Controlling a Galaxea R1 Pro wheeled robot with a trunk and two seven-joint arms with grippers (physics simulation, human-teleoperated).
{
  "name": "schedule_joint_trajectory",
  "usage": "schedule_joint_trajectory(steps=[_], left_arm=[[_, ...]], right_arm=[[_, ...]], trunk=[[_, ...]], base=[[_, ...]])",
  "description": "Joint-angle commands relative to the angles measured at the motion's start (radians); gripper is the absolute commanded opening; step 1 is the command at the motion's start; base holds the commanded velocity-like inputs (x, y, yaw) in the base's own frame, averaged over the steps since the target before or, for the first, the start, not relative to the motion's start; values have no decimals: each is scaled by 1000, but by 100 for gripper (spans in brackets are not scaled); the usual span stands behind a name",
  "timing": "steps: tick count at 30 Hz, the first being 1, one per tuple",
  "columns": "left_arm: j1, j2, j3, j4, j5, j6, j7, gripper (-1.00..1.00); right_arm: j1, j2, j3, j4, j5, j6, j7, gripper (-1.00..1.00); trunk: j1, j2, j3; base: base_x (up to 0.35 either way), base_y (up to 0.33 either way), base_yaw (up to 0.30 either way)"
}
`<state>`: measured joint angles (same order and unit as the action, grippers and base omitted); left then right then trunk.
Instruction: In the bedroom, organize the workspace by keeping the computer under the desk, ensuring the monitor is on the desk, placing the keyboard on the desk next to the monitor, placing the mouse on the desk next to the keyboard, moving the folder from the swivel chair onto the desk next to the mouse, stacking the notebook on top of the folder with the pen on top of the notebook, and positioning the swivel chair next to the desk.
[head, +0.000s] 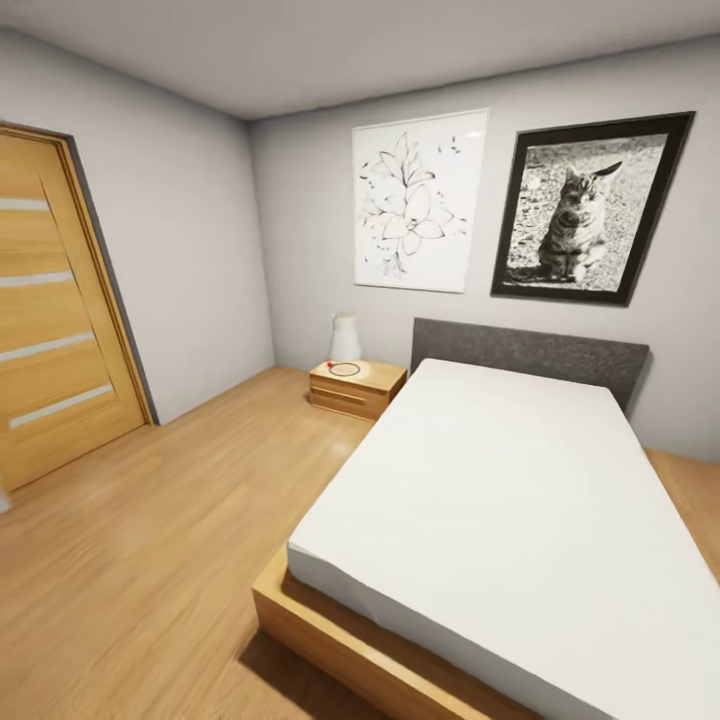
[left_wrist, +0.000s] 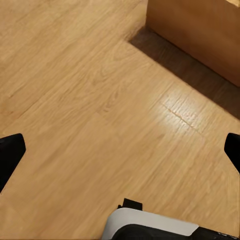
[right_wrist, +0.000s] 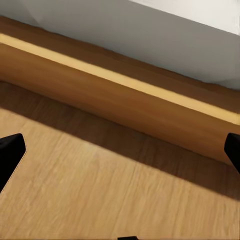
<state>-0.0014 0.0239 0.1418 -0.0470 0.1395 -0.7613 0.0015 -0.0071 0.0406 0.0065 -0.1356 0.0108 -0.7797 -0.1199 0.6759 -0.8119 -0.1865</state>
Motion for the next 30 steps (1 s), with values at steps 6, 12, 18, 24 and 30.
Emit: schedule_joint_trajectory(steps=[6,12,18,24,30], left_arm=[[0,-2,-1,17,3,-51,5,100],[0,-2,-1,18,3,-53,6,100],[0,-2,0,18,3,-52,6,100],[0,-3,1,18,4,-49,6,100],[0,-2,0,18,3,-49,1,100]], right_arm=[[-1,-2,0,1,1,-7,-5,100],[-1,-3,0,1,0,-5,-5,100],[-1,-4,0,1,0,-4,-5,100],[-1,-4,-3,-3,-3,-2,-6,100],[-1,-5,-5,-7,-5,-1,-6,100]], trunk=[[0,-1,-1],[0,-1,-1],[0,-1,-1],[0,-1,-1],[0,-1,-1]], base=[[5,2,284],[0,0,284],[0,0,284],[0,0,285],[0,0,285]])
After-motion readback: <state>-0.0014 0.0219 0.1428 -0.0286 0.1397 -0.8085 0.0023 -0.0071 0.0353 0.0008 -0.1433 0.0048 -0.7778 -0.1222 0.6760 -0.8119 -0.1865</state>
